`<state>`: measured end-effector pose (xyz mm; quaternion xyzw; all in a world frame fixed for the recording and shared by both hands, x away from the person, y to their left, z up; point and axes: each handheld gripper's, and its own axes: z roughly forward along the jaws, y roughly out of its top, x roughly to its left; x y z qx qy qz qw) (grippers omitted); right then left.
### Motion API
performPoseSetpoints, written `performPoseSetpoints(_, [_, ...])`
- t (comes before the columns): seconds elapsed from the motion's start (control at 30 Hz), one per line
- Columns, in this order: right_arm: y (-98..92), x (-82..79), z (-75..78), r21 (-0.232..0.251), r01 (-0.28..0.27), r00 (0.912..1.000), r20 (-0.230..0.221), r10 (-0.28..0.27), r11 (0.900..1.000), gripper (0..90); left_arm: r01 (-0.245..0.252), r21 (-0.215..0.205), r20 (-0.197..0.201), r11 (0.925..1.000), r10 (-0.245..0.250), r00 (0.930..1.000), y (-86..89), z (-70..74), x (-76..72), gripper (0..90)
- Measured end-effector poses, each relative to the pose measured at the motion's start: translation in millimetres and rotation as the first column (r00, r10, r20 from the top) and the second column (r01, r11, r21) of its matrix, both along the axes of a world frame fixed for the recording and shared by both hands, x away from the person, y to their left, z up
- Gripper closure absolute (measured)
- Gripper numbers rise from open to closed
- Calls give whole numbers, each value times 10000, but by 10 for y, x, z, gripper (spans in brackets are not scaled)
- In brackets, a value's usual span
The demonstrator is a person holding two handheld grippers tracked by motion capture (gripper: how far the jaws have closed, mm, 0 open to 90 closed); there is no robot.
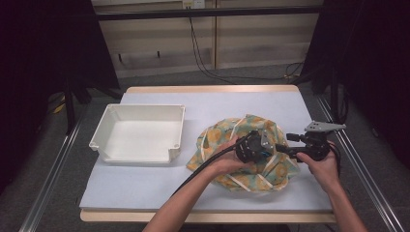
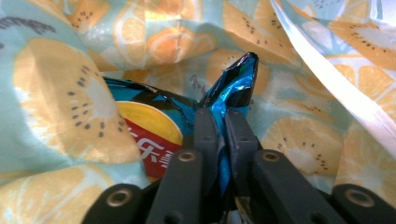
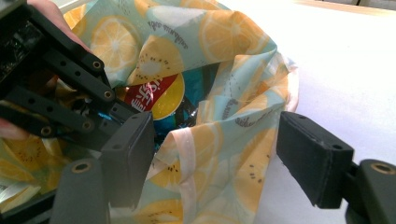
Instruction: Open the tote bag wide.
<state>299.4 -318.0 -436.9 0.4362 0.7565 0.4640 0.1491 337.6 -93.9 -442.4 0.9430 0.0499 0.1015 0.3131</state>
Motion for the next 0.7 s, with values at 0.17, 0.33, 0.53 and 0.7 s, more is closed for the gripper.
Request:
performPoseSetpoints(0.17, [19, 15, 3, 13, -70, 10000, -10, 70, 10000, 274, -86, -392, -401, 9992, 70, 9992, 67, 36, 28, 900])
performPoseSetpoints(0.33, [41, 30, 1, -10, -108, 9999, -38, 108, 9999, 269, 140, -840, -448, 9964, -178, 9988, 128, 94, -4, 900])
performPoseSetpoints(0.53, [56, 38, -8, -7, -217, 9997, -78, 217, 9998, 281, 371, -1533, -608, 9875, -469, 9970, 228, 207, -23, 900])
performPoseSetpoints(0.7, [80, 34, -20, -124, -312, 9995, -75, 311, 9994, 441, 385, -2400, -900, 9700, -618, 9940, 356, 319, -61, 900])
